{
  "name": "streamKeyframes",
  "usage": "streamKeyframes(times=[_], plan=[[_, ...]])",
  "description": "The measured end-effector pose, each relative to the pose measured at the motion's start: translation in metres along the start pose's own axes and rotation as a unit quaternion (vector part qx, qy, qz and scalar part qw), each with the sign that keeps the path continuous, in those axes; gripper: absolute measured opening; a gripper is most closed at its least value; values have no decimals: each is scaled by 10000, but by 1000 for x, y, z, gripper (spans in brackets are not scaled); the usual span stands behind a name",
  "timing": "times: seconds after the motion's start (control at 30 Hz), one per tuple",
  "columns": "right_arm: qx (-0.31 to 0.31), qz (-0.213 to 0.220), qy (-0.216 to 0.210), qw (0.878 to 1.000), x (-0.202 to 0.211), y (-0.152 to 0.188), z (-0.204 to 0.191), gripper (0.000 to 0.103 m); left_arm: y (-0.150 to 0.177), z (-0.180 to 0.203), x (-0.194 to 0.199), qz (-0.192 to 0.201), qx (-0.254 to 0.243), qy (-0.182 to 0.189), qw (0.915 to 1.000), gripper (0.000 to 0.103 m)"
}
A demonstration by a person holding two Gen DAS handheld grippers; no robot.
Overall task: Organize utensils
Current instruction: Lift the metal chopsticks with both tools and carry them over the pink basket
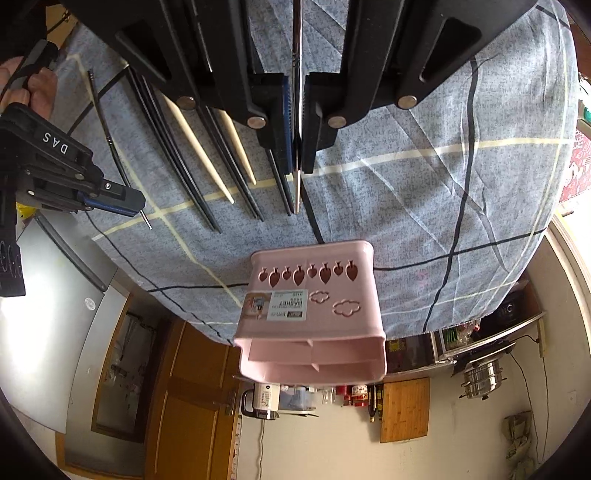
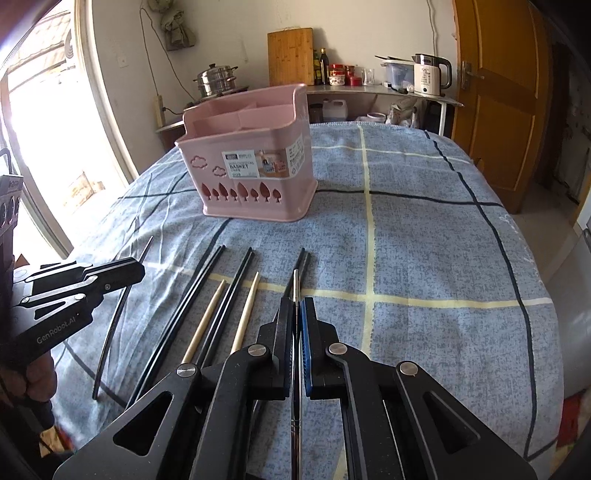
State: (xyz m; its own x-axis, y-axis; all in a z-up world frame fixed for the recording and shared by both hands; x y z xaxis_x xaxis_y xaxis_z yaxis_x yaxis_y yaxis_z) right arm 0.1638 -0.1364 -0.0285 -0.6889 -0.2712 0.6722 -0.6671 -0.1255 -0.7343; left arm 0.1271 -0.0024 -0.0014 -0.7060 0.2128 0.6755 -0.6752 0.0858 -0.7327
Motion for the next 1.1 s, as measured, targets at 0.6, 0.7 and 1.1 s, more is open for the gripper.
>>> streamKeyframes(times=[0.6, 0.7, 1.1], plan=[[64, 1058, 118, 9943, 60, -49, 3, 4, -53, -24, 57, 940, 168, 222, 9952, 5], [95, 1102, 102, 9938, 61, -51, 2, 4, -56, -26, 56, 925, 168, 224, 9953, 5], [166, 1202, -87, 9926, 69, -63, -2, 4, -58, -26, 60, 883, 122, 239, 9957, 5]])
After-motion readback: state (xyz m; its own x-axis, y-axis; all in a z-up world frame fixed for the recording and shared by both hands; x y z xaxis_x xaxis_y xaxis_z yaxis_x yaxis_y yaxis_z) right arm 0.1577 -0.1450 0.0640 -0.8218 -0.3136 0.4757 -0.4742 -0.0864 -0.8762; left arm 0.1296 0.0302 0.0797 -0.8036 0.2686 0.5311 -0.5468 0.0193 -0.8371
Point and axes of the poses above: each gripper's, at about its wrist camera, not at the fingertips, and x roughly against the way its jaws point, z to its right, y to its underside, the point moved 1 cm from there along -x, roughly the way its jaws point, and after that the axes turned 3 degrees about z, right-handed, at the moved point
